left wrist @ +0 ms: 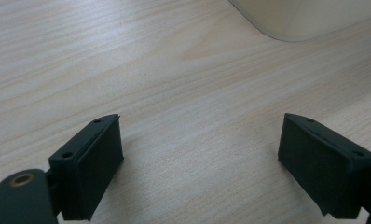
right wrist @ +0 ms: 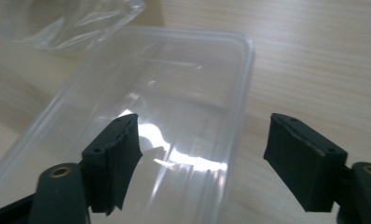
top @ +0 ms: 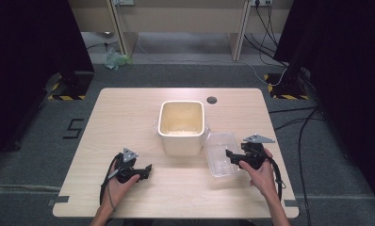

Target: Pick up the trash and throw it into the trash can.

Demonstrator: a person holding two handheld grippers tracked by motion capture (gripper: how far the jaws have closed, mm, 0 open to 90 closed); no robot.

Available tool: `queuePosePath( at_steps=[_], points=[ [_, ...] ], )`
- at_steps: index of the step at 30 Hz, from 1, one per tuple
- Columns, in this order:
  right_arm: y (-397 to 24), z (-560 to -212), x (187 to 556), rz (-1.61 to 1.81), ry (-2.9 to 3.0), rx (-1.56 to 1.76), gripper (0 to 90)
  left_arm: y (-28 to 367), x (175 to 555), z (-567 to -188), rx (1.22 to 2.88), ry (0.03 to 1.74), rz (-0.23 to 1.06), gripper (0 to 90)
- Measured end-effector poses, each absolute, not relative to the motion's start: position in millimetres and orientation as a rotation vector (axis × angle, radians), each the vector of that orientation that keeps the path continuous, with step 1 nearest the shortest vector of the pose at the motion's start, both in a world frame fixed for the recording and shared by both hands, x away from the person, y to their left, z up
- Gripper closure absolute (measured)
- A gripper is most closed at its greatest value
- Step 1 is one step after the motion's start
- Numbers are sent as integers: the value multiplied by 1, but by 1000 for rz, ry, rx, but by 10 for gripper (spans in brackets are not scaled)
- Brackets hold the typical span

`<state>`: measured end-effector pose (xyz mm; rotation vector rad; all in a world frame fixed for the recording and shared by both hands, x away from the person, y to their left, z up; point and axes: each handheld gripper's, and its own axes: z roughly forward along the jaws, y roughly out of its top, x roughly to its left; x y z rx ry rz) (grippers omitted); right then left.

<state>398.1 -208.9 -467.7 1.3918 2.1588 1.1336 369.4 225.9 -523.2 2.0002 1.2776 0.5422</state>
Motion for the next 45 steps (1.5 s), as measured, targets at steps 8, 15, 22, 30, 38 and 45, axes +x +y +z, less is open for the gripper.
queuePosePath(
  at_steps=[8,15,22,30,38,45],
  points=[
    [-207,-474,347,1213,2140,1374,283,226,369,-523,2003,1277,545,126],
    [-204,-474,319,1255,2169,1376,277,226,369,-523,2002,1278,546,126],
    [-191,-465,294,1193,2254,1274,265,225,369,-523,1996,1282,547,127],
    [-210,-464,316,1299,2158,1362,231,198,358,-522,2003,1233,510,154],
    [-208,-472,346,1270,2130,1411,204,150,359,-505,1973,1137,475,162],
    [-201,-478,353,1269,2180,1407,198,111,365,-507,2015,1085,360,164]
  ],
)
